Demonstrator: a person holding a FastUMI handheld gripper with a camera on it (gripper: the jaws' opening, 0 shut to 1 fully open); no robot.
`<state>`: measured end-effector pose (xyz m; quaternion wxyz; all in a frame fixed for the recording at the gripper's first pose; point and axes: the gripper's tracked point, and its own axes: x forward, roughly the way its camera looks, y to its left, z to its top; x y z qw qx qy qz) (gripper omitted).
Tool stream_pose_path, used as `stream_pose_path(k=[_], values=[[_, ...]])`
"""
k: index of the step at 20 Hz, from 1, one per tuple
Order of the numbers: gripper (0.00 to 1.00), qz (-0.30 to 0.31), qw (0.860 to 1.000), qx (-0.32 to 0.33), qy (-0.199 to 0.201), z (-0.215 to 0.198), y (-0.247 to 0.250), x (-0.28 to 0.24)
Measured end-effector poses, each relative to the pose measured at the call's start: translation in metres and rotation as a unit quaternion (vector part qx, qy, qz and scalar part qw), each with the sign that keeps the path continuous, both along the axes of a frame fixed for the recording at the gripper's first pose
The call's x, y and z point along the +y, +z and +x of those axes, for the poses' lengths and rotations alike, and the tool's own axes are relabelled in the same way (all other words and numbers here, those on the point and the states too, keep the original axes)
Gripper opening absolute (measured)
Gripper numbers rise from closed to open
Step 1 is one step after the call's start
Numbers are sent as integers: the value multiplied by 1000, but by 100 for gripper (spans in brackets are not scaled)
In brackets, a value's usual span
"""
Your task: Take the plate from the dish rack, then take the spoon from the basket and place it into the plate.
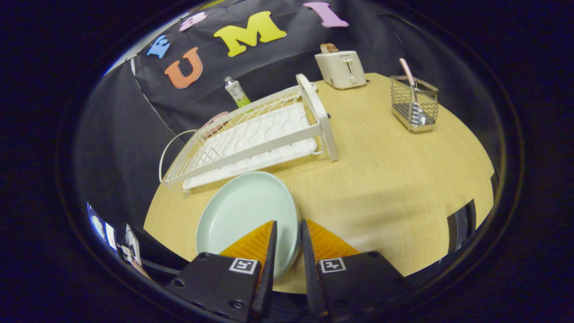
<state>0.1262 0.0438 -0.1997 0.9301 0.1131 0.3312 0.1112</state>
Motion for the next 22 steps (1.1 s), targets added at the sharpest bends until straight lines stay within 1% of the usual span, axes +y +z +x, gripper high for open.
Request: stream_pose_path(k=[1,3,4,6,8,10,12,14,15,16,18,22], values=[[39,0,1000,-12,-4,3,7,-5],[62,-9,999,-40,-8,8,21,-15],[73,-25,998,-57,-15,10,29,-25],[92,-55,993,-99,-45,19,49,-50],[96,-67,986,-138,-66,29,72,-69],[96,-67,981,-166,-77,39,94,-87],[99,-73,974,-193,-95,54,119,-115],[100,-102,959,-229,-133,73,145,-153],[100,-117,951,-248,-142,79,158,-168],[100,-126,947,-256,-149,84,166,-180],[100,-130,945,-253,-162,106,173,-206],[100,-115,954,-224,-164,156,167,-238]])
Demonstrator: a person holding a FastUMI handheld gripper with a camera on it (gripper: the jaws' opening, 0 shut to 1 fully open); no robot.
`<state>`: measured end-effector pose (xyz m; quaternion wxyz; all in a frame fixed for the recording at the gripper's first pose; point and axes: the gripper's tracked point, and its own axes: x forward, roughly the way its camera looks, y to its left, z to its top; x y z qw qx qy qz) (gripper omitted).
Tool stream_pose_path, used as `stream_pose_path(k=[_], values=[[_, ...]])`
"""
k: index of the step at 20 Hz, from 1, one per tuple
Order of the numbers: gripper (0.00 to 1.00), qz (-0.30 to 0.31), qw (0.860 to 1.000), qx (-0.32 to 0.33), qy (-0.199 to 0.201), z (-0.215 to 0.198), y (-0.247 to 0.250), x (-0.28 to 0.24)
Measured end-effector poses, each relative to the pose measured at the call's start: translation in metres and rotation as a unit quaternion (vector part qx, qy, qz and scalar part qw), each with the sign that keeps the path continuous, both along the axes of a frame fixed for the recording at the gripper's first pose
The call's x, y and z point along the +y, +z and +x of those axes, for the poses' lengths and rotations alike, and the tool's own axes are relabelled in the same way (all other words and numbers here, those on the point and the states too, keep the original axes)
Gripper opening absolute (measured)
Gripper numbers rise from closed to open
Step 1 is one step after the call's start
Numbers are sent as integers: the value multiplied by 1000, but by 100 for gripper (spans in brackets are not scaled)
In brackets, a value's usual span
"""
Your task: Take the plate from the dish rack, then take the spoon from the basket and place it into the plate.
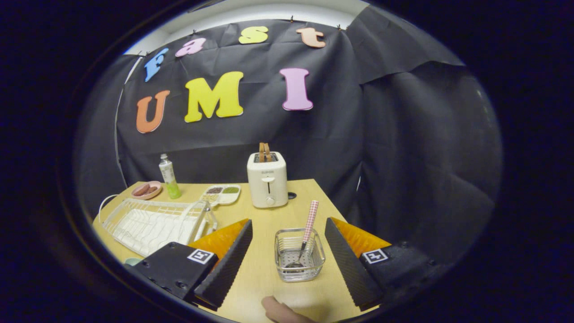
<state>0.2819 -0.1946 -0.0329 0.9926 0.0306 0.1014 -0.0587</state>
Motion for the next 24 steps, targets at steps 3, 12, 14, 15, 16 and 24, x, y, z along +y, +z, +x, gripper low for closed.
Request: stream_pose_path(k=[3,12,14,15,16,24], values=[[100,17,999,25,9,35,-11,-8],[60,82,993,82,-16,97,-39,-28],[33,82,993,80,-24,95,-38,-29],[19,83,994,72,-22,93,-33,-27],[17,78,995,60,-24,88,-24,-27],[16,45,995,-81,-43,27,81,-21]])
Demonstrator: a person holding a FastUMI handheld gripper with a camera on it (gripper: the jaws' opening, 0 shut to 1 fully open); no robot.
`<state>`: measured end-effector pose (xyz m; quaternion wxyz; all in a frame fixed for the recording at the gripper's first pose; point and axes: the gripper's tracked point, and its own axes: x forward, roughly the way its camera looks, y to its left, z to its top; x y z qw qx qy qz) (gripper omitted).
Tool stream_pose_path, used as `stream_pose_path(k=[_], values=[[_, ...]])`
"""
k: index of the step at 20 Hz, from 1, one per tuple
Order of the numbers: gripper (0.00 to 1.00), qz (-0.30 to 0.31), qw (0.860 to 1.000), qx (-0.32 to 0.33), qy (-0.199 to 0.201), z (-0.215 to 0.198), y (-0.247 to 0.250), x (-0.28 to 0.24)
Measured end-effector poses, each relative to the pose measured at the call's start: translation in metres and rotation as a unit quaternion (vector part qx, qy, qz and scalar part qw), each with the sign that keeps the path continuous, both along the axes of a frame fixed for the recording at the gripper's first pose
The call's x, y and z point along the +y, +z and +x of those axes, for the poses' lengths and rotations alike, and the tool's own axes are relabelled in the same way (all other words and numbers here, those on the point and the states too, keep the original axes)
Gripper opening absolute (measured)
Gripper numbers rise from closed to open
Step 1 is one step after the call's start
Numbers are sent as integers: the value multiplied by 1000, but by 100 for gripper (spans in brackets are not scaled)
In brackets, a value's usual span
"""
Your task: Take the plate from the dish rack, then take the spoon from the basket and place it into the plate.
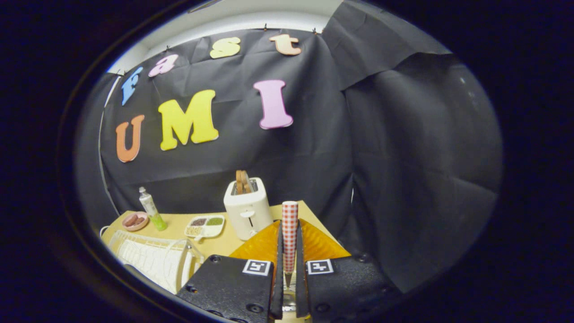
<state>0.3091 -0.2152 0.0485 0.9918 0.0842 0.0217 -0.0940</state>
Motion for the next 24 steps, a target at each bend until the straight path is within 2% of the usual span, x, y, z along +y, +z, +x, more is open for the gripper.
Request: stream_pose_path(k=[8,13,15,19,24], values=[[16,-20,994,-110,14,-125,118,63],[16,-23,991,-124,46,-196,160,133],[16,-28,989,-127,66,-216,165,166],[16,-57,985,-123,103,-243,144,235],[17,-75,980,-115,141,-245,63,320]])
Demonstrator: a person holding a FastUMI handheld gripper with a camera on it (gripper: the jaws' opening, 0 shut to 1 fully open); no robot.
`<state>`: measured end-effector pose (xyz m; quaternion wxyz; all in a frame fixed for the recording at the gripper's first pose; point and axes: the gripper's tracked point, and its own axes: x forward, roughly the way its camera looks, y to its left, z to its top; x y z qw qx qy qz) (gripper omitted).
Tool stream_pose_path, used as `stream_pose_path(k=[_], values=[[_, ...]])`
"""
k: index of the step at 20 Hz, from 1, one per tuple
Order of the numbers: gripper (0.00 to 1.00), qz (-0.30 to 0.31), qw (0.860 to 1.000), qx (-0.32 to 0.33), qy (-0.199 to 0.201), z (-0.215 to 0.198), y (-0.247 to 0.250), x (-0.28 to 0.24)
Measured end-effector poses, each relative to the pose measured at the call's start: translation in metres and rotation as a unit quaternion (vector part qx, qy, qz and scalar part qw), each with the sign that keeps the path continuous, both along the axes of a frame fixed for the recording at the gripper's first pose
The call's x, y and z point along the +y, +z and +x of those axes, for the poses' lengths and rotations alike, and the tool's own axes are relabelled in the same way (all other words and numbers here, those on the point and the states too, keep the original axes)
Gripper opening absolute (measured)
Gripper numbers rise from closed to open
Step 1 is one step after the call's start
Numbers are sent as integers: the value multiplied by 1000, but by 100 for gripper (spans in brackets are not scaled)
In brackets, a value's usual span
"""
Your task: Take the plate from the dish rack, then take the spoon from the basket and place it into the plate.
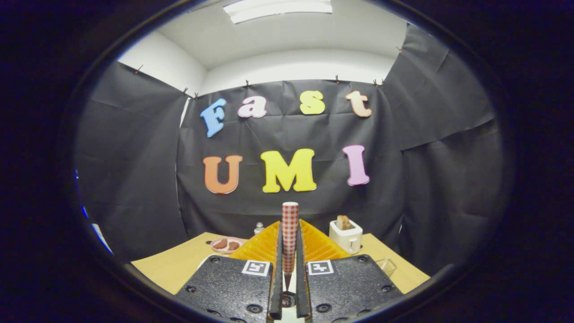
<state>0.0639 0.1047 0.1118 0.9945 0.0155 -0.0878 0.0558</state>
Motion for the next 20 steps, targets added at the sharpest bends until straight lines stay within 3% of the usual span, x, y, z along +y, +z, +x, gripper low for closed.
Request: stream_pose_path(k=[5,9,11,16,20], values=[[17,-7,1000,11,19,13,-89,61],[17,19,999,23,15,22,-150,76],[17,21,999,32,-6,28,-179,73],[19,32,998,56,-19,41,-224,65],[19,37,997,61,-21,42,-231,54]])
